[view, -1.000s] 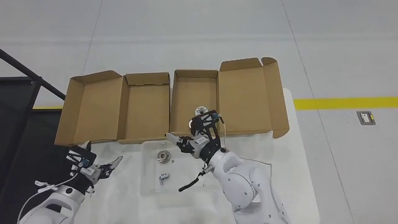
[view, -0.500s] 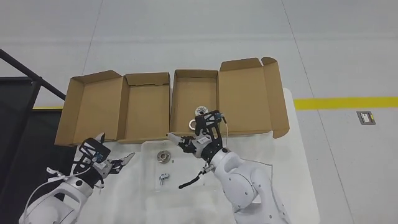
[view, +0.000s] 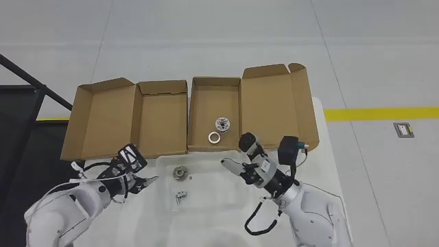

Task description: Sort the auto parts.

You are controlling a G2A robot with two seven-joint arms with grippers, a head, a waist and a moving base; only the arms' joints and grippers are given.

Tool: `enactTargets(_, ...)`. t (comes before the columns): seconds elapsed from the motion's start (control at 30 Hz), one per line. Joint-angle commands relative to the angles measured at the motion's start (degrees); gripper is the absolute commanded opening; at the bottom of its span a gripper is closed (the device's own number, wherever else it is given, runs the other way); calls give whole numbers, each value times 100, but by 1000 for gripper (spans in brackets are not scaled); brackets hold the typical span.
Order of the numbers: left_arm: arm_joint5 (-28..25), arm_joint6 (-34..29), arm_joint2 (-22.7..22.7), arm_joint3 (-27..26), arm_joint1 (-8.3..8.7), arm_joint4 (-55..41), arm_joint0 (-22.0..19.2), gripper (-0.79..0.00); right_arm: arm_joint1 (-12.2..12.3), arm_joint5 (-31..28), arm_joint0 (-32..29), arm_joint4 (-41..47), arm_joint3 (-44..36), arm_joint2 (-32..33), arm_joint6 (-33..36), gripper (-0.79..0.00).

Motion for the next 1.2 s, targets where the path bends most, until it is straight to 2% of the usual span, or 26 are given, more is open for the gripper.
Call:
enactTargets(0.0,-220,-600,204,225,15,-336,-365,0,68,-278,-159,319,-88,194,253,0)
enactTargets(0.13,-400,-1656,790,560,31,-852,-1131,0,220,-610,-566,735,-297,560,816,0)
enactTargets(0.3,-67,-1992,1919,921,233,-1142,-1804,0,332,-676,-899,1013,-314,801,1113,0)
enactTargets(0.9,-68,-1988,2076,924,271,-1255,-1808,0,332,-676,-899,1013,-314,801,1113,0)
enactTargets(1.03,-57,-2000,2511,1130,402,-1538,-2061,0,332,-676,-899,1013,-314,801,1113,0)
enactTargets(1.17,47,-2105,3248,1419,666,-1726,-2563,0,332,-676,-899,1013,-314,801,1113,0)
